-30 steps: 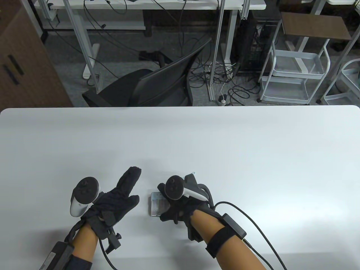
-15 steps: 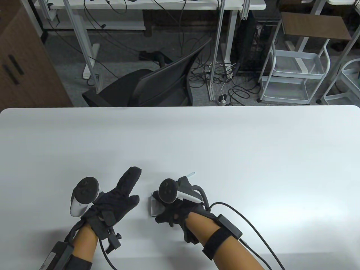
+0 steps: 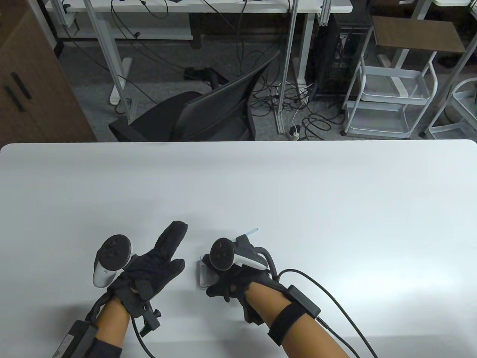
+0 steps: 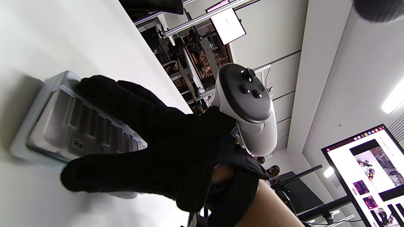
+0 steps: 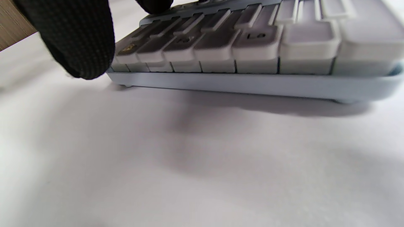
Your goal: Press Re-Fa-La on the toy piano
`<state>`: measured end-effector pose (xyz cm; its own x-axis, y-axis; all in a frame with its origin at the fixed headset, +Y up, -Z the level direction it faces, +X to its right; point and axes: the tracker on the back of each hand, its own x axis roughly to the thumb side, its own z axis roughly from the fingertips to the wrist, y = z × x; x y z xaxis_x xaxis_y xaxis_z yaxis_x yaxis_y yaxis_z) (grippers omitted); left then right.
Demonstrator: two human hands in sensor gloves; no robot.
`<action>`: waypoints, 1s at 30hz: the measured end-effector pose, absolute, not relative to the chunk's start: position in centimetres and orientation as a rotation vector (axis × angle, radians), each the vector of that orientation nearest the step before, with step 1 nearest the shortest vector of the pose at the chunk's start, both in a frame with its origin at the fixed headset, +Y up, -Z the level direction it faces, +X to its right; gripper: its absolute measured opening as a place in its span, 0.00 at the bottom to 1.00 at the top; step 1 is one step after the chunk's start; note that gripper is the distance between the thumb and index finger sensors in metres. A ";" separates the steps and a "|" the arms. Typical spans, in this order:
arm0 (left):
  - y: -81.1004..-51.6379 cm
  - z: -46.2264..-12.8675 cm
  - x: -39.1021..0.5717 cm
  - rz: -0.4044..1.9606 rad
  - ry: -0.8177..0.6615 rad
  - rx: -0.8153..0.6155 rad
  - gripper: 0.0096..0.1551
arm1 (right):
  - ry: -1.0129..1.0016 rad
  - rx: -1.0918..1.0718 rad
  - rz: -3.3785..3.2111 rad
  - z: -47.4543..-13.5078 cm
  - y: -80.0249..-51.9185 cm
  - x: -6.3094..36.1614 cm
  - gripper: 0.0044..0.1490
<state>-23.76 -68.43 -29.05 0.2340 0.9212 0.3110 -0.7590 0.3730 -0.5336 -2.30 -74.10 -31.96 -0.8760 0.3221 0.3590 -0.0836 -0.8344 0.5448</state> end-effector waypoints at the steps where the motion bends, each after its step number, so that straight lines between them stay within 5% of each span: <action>1: -68.4 -29.1 -23.8 1.177 -0.643 -0.295 0.57 | 0.787 0.658 2.739 -31.9 -74.1 -2.3 0.57; 30: -68.4 -28.9 -23.7 1.175 -0.646 -0.295 0.56 | 0.809 0.660 2.753 -31.5 -74.4 -2.1 0.58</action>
